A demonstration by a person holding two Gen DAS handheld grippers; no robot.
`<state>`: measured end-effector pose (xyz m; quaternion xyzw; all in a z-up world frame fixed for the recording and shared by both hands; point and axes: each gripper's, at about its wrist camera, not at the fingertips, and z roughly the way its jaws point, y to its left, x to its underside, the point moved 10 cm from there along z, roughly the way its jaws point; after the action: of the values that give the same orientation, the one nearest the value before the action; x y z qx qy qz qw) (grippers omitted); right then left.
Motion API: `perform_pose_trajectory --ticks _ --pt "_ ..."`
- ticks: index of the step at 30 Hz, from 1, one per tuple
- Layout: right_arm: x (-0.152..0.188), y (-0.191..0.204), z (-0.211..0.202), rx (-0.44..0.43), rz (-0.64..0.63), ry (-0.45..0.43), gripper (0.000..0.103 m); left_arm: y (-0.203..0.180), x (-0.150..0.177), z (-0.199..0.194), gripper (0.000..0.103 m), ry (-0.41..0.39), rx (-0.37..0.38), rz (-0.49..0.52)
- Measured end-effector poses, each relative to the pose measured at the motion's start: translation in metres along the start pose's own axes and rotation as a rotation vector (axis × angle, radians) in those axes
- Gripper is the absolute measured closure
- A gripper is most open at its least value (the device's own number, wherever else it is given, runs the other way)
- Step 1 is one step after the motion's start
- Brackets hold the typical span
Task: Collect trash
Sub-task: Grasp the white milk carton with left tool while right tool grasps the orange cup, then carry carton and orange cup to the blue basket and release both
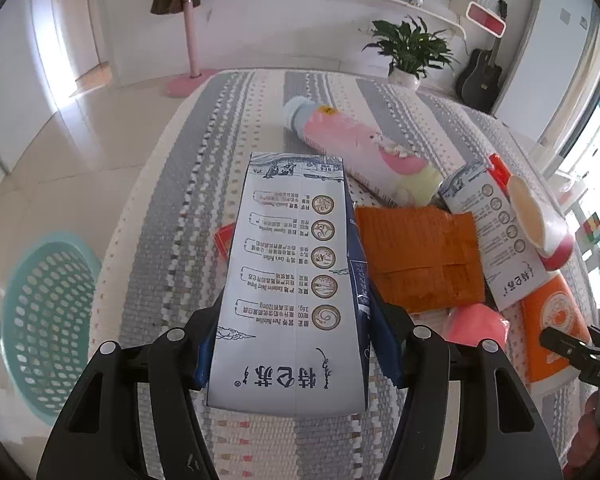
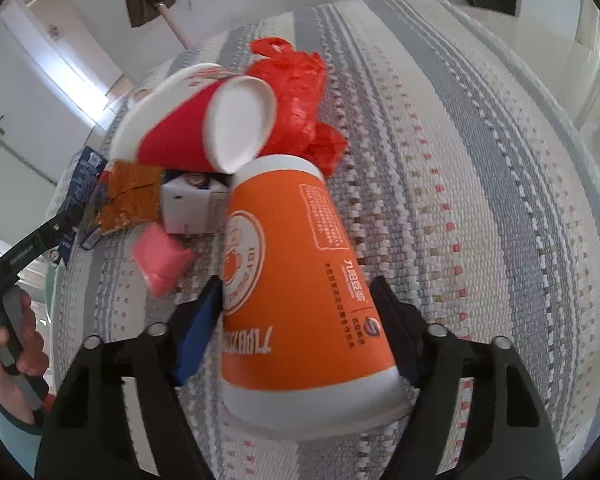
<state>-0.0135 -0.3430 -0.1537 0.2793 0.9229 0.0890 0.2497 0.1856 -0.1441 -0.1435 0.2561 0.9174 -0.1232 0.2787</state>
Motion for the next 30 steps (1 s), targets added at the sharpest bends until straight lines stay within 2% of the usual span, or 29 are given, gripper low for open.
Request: perform_pose_trajectory --ticks 2,8,18,23,26,30 --pt "0.001 0.006 -0.006 -0.007 -0.013 -0.014 0.048 0.001 -0.001 -0.005 0.044 -0.016 0.006 0.001" --pt "0.003 0.028 -0.028 0.005 -0.099 -0.074 0.051 0.005 -0.007 -0.029 0.044 -0.081 0.023 0.005" --pt "-0.009 0.128 -0.096 -0.108 -0.253 -0.209 0.051 0.042 -0.026 -0.105 0.044 -0.269 0.066 -0.035" --pt "-0.024 0.205 -0.101 -0.168 -0.333 -0.248 0.051 0.087 -0.028 -0.137 0.044 -0.336 0.047 -0.098" --pt "-0.031 0.260 -0.093 -0.197 -0.390 -0.256 0.051 0.129 -0.025 -0.154 0.044 -0.361 0.014 -0.168" --pt "-0.033 0.315 -0.072 -0.236 -0.426 -0.233 0.051 0.186 -0.017 -0.167 0.044 -0.370 -0.052 -0.266"
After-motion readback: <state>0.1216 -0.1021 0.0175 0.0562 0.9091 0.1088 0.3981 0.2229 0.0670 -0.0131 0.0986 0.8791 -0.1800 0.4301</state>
